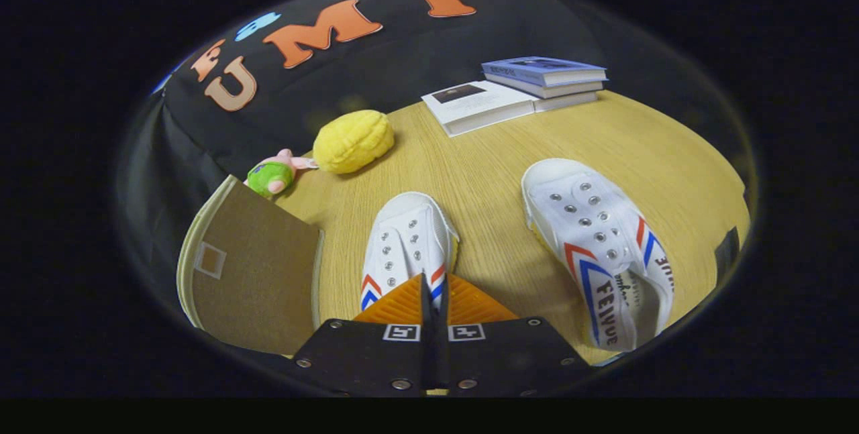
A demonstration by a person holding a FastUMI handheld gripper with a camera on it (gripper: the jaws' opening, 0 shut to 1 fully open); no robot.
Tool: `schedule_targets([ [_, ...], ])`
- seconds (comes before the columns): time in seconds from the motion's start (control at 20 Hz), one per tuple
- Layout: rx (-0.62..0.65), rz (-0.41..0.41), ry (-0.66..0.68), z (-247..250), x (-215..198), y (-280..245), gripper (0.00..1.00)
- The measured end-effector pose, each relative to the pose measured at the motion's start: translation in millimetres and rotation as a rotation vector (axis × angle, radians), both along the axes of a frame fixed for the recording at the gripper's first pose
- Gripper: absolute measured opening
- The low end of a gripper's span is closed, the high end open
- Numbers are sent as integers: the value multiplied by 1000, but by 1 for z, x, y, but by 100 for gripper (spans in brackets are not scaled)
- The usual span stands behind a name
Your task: Open the storage box then place both shoes into the box .Put the left shoe in first, then the right shoe, with the right side of both shoes facing outward in a uniform manner.
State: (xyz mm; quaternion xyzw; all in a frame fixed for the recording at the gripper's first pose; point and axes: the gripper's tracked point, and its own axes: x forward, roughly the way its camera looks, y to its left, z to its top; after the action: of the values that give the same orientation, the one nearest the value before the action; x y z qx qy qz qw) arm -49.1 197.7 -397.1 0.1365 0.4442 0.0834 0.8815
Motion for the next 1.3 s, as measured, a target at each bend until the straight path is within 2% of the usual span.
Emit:
schedule_targets([
  [0.35,17,-67,-111,88,24,7,1],
  [0.8,113,-35,-270,190,33,85,1],
  [0.95,161,-6,-287,202,27,126,0],
  [1.3,187,70,-248,180,3,214,1],
])
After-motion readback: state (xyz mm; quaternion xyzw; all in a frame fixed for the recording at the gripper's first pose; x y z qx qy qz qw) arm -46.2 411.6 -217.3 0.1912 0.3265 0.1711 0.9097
